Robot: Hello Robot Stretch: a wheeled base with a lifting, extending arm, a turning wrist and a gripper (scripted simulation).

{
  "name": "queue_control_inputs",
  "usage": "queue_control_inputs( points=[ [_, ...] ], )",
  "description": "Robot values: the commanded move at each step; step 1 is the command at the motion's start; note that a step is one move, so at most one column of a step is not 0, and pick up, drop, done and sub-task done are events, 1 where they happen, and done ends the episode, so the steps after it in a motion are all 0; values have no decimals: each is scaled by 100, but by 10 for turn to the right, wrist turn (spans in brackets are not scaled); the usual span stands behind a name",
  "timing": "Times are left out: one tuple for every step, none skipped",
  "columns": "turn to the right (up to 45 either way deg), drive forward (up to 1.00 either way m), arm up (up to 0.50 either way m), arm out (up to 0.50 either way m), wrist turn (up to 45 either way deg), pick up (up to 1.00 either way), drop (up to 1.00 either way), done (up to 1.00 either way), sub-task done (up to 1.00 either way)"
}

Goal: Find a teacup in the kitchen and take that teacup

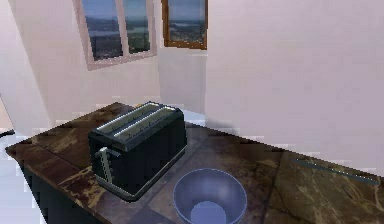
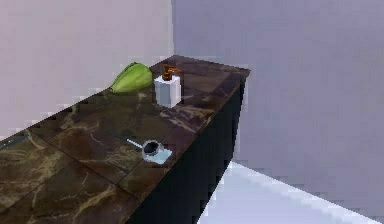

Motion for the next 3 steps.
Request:
queue_control_inputs(
  points=[
    [0, 0, 50, 0, 0, 0, 0, 0, 0],
    [0, 0, 38, 0, 0, 0, 0, 0, 0],
    [0, 0, 0, 18, 0, 0, 0, 0, 0]
  ],
)
